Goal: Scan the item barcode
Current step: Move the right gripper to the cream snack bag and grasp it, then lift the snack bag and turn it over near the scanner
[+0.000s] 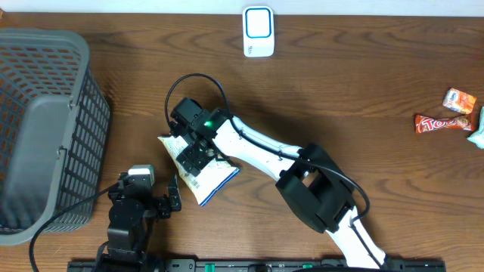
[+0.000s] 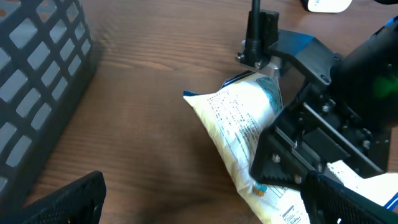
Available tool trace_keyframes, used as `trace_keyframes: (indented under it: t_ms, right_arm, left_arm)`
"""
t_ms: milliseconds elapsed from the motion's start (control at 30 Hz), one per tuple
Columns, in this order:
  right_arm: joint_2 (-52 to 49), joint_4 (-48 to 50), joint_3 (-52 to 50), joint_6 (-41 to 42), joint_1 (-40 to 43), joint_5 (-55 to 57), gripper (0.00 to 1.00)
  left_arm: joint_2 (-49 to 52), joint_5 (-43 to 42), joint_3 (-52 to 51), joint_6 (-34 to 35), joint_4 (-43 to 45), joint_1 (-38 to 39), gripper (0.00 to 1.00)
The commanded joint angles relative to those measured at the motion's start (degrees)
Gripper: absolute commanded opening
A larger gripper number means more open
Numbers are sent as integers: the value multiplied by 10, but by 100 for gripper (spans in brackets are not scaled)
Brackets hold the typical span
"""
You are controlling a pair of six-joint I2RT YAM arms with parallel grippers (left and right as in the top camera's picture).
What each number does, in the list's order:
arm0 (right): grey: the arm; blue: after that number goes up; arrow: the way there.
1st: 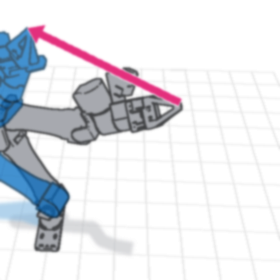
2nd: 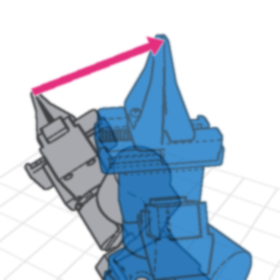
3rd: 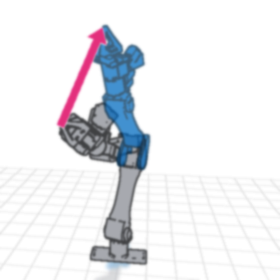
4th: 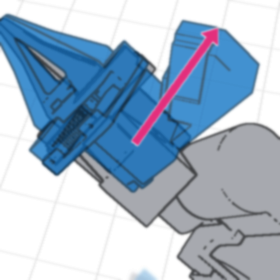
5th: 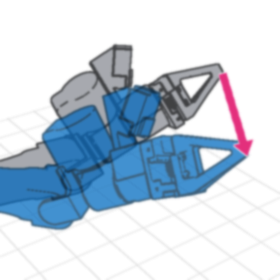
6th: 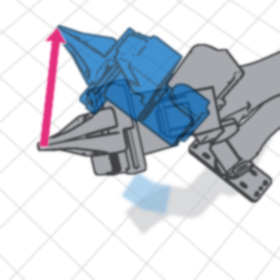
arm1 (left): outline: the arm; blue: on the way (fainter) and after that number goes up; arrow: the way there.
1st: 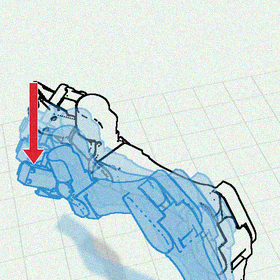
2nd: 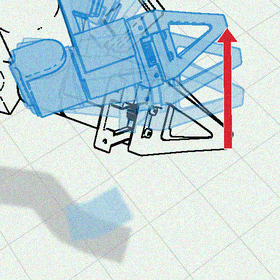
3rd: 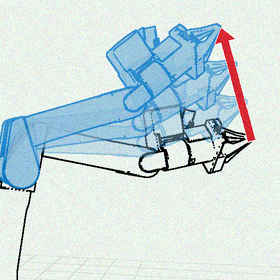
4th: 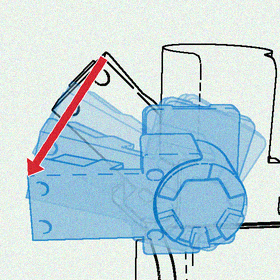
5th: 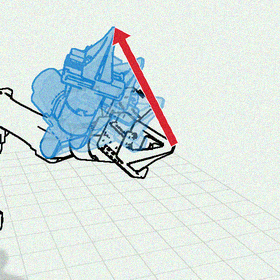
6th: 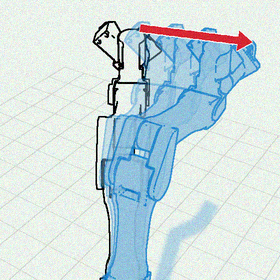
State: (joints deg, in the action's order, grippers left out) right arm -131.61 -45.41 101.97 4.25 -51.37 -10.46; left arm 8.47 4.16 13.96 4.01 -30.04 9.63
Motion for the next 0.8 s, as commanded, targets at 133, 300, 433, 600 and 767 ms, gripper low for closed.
trace_keyframes:
  t_ms: [133,300,433,600,767]
  right_arm:
    - [-59,-14,-12,77,22,24,1]
    - [-54,-70,10,82,74,-136,1]
    - [-49,-172,46,81,143,-346,1]
    - [-49,-326,65,77,226,-520,1]
    - [-49,-487,64,77,281,-610,2]
  left_arm:
    - [-3,-5,8,-10,1,-1,99]
    - [-3,-5,8,-10,1,-1,99]
    - [-3,-5,8,-10,1,-1,99]
    - [-3,-5,8,-10,1,-1,99]
    - [-3,-5,8,-10,1,-1,99]
